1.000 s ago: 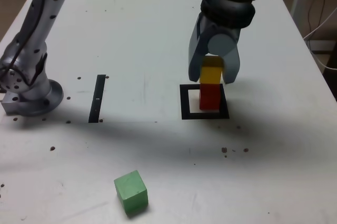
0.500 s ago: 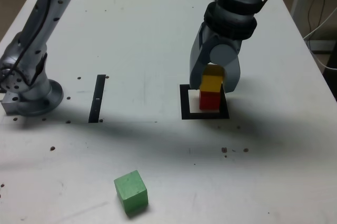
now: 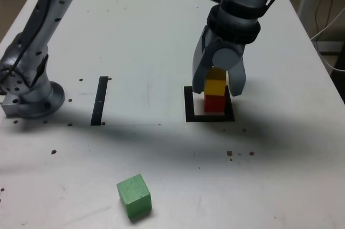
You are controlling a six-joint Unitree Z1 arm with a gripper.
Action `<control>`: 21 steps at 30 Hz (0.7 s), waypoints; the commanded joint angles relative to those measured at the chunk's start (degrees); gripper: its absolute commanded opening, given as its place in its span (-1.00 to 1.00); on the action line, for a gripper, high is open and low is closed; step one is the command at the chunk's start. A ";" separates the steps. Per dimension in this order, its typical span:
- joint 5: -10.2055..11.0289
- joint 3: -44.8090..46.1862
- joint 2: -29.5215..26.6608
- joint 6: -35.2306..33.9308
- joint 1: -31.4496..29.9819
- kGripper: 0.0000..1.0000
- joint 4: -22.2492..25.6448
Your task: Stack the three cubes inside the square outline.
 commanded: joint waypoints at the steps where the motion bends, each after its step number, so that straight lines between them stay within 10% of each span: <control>1: -0.10 0.18 -0.29 0.20 0.09 0.99 -0.14; 21: 5.79 5.75 -9.99 -1.00 -5.07 1.00 -1.83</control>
